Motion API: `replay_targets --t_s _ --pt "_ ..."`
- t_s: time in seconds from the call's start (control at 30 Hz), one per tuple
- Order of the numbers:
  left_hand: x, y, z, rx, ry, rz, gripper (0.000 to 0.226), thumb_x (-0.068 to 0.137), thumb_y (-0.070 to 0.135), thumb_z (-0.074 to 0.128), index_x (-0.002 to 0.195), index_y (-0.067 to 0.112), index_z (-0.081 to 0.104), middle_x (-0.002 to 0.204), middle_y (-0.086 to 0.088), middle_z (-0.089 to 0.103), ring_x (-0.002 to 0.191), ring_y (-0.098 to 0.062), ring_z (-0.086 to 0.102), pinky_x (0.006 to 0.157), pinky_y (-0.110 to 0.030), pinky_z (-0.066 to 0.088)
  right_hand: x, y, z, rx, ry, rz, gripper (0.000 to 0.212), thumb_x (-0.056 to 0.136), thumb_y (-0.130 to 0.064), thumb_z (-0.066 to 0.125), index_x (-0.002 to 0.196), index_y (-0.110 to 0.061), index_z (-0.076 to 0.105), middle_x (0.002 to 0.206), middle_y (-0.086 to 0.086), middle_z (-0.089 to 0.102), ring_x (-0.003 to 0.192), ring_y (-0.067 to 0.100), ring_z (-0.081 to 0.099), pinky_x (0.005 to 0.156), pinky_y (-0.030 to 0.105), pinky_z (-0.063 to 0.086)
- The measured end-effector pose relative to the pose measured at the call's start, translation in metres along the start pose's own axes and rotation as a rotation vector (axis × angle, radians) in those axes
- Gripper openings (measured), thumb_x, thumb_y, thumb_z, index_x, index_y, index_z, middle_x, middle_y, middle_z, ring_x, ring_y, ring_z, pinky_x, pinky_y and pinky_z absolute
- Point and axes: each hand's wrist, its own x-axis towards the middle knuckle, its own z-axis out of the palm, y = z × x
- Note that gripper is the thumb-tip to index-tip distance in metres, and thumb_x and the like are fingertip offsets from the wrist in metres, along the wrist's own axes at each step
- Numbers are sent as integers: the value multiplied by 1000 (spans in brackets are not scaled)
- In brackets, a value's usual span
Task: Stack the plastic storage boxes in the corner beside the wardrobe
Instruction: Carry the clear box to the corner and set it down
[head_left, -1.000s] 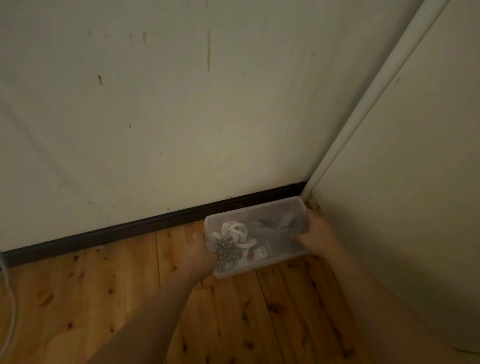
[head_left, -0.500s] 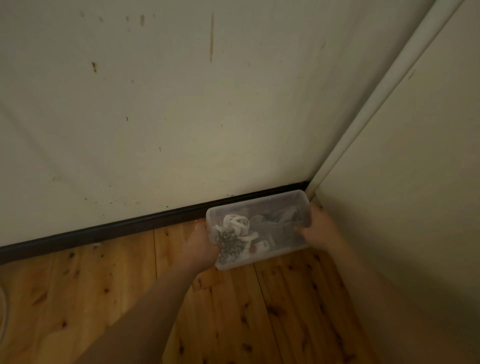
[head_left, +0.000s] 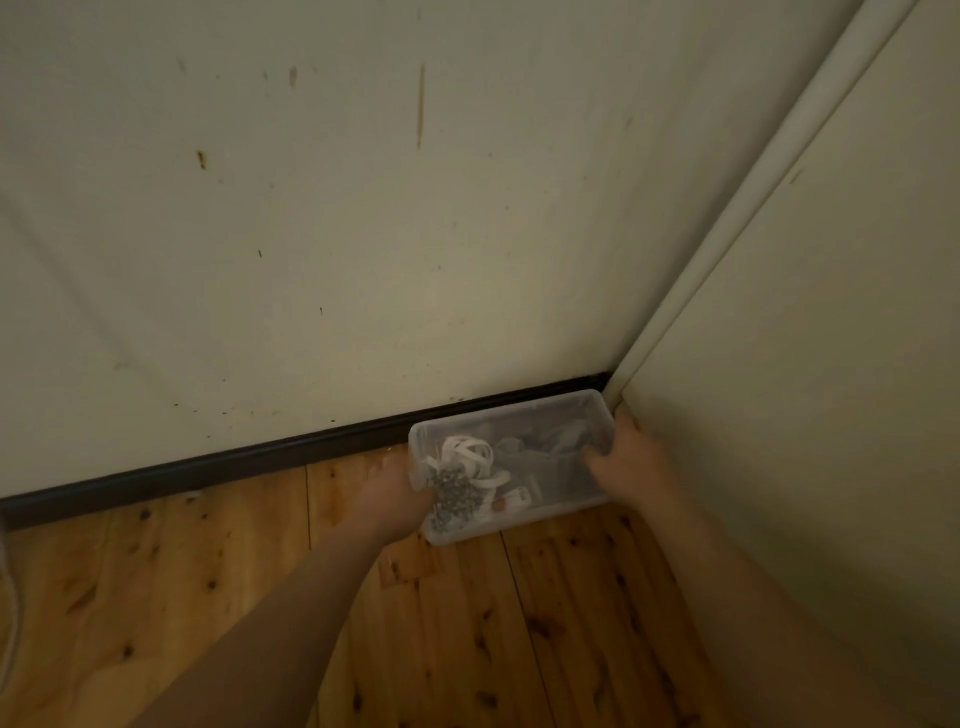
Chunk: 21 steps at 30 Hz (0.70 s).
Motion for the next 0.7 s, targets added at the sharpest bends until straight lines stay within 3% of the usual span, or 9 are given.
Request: replay_targets --t_s 0.07,0.13,0.23,0.33,0.47,0.7 --pt "2 0 -8 58 13 -54 61 94 45 54 139 7 39 129 -14 53 104 -28 60 81 -40 55 -3 -5 -6 -9 28 -17 69 88 -45 57 142 -7 38 141 21 46 126 38 47 102 44 43" --pt "1 4 -19 30 65 -76 75 92 50 53 147 5 29 138 -16 48 107 -28 59 78 -36 52 -8 -11 -17 -17 61 -47 68 89 -45 57 142 -6 39 140 22 46 125 38 47 103 43 43" --pt "-4 16 -32 -40 143 -10 70 92 50 54 143 6 35 131 -15 53 97 -25 61 73 -34 54 -18 -22 -37 -9 85 -64 64 91 -47 55 137 -4 43 130 22 51 118 37 50 98 42 45" --pt "-15 38 -46 -87 219 82 66 94 48 55 142 7 39 134 -15 53 105 -26 60 84 -33 52 -32 -37 -62 15 111 -92 60 91 -51 52 131 -7 47 123 20 53 115 37 51 93 39 46" --pt "-39 72 -70 -152 276 163 62 94 46 56 143 12 39 137 -10 51 115 -24 57 91 -36 49 -59 -63 -105 44 138 -120 69 94 -50 51 147 -9 34 140 19 45 129 34 43 102 39 39" --pt "-123 125 -136 -206 340 206 57 94 45 57 141 17 42 128 -3 56 108 -17 57 86 -31 48 -127 -107 -194 72 135 -104 72 94 -54 49 149 -10 31 142 16 43 130 33 42 104 41 38"
